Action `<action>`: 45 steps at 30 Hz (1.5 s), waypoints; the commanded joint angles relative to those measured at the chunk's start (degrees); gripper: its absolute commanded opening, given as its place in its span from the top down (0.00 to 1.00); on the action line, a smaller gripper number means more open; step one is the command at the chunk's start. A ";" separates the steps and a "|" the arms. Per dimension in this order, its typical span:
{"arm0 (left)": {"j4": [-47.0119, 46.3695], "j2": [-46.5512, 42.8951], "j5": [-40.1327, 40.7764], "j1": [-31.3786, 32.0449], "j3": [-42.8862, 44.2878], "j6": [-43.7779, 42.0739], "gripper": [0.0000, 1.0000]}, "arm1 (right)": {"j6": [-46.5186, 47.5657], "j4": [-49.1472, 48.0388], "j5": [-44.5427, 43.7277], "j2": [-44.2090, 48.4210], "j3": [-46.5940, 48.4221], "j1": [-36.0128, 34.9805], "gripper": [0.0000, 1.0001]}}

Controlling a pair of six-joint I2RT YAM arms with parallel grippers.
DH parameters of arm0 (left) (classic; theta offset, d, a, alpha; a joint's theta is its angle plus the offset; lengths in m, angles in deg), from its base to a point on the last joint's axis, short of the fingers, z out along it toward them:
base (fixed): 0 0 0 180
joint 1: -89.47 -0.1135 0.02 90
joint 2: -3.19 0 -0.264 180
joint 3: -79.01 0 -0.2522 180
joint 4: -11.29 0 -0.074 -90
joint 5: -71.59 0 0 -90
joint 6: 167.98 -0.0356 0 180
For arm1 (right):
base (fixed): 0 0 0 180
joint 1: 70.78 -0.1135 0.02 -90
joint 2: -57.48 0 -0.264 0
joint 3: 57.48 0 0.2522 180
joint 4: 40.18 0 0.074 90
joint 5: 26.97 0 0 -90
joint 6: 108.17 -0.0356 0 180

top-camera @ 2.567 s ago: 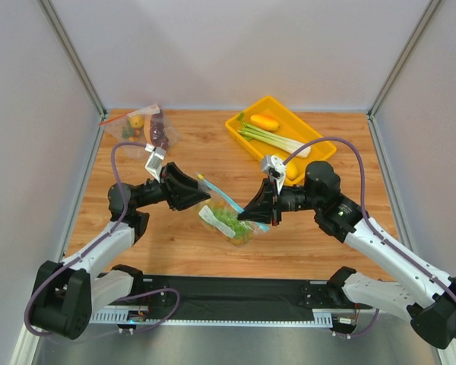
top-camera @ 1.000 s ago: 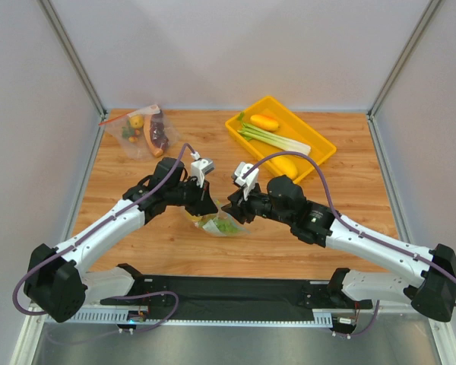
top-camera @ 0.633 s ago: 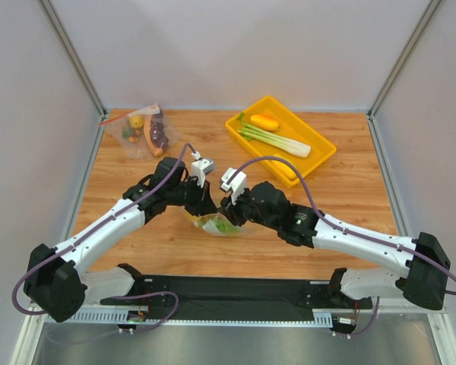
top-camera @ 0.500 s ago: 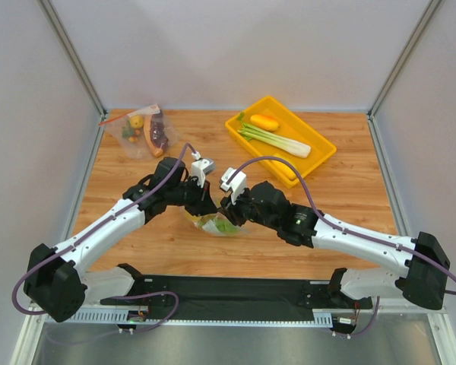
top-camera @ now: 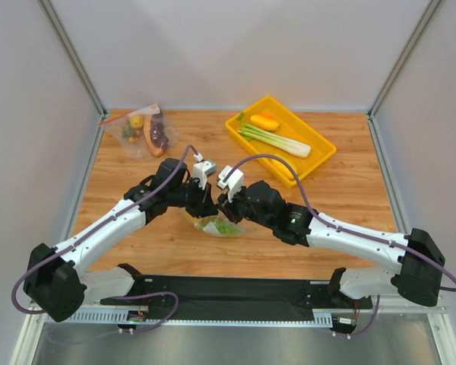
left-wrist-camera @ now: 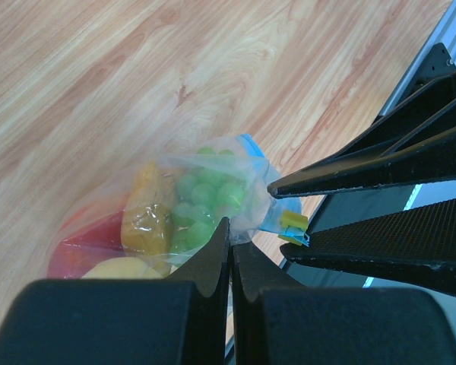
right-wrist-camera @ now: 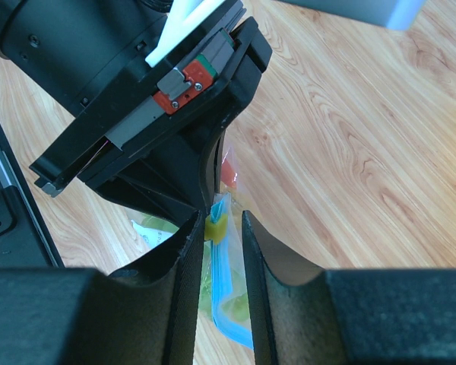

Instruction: Open the zip-top bag and remove the fake food

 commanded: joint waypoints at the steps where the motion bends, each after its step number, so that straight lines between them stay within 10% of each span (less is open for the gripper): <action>1: 0.62 -0.86 0.55 0.54 2.14 -1.20 1.00 | -0.34 -2.62 -0.17 -0.31 2.61 -0.36 0.74; 10: 0.27 -1.65 0.91 0.63 1.79 -1.03 1.00 | -0.16 -0.35 0.44 -2.06 3.49 -0.36 0.86; 32: 0.27 -3.06 1.88 0.63 1.52 -0.76 1.00 | -0.34 0.99 0.18 -0.75 2.26 -0.36 0.79; 45: -1.84 -4.81 0.56 0.81 0.12 -1.55 0.97 | 1.24 -0.42 -0.79 0.30 1.39 -0.36 1.00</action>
